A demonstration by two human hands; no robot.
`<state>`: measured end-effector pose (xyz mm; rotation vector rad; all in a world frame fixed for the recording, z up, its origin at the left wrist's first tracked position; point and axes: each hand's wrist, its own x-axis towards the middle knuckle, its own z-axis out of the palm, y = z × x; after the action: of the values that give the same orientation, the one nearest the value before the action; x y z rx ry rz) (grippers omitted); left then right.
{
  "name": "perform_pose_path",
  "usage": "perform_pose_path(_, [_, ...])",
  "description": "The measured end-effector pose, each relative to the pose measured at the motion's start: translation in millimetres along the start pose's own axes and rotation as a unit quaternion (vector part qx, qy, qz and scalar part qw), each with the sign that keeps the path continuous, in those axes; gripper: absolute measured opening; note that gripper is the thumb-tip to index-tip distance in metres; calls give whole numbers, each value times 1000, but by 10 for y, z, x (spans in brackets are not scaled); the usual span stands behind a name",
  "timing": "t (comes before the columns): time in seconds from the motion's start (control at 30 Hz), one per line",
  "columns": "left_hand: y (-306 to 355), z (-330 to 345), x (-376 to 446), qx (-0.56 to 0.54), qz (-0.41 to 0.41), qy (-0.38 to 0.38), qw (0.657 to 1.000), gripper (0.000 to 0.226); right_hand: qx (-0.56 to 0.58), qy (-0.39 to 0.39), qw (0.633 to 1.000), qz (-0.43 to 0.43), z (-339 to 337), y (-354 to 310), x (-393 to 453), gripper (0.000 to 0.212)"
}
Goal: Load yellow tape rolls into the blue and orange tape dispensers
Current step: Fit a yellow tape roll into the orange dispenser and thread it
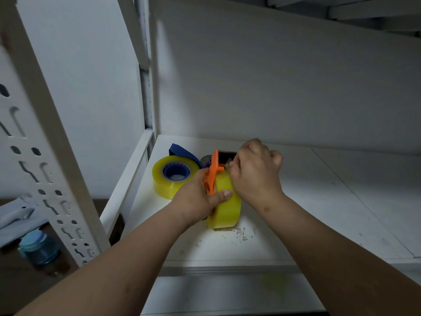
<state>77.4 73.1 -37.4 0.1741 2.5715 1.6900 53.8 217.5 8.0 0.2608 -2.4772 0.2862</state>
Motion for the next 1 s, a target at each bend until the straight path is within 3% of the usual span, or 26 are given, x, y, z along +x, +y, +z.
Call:
perform_pose_path(0.27, [-4, -100, 97, 39, -17, 8, 999, 67, -36, 29, 993, -106, -21, -119, 95, 9])
perform_pose_path(0.47, [-32, -117, 152, 5, -38, 20, 999, 65, -39, 21, 994, -104, -7, -59, 138, 12])
perform_pose_path(0.63, [60, -189, 212, -57, -101, -22, 993, 57, -42, -8, 992, -122, -26, -34, 204, 16])
perform_pose_path(0.87, [78, -122, 258, 51, -58, 39, 996, 54, -68, -123, 979, -151, -168, -4, 335, 17])
perform_pose_path(1.0, [114, -112, 253, 139, -22, 50, 989, 44, -134, -109, 970, -171, -216, -40, 318, 19])
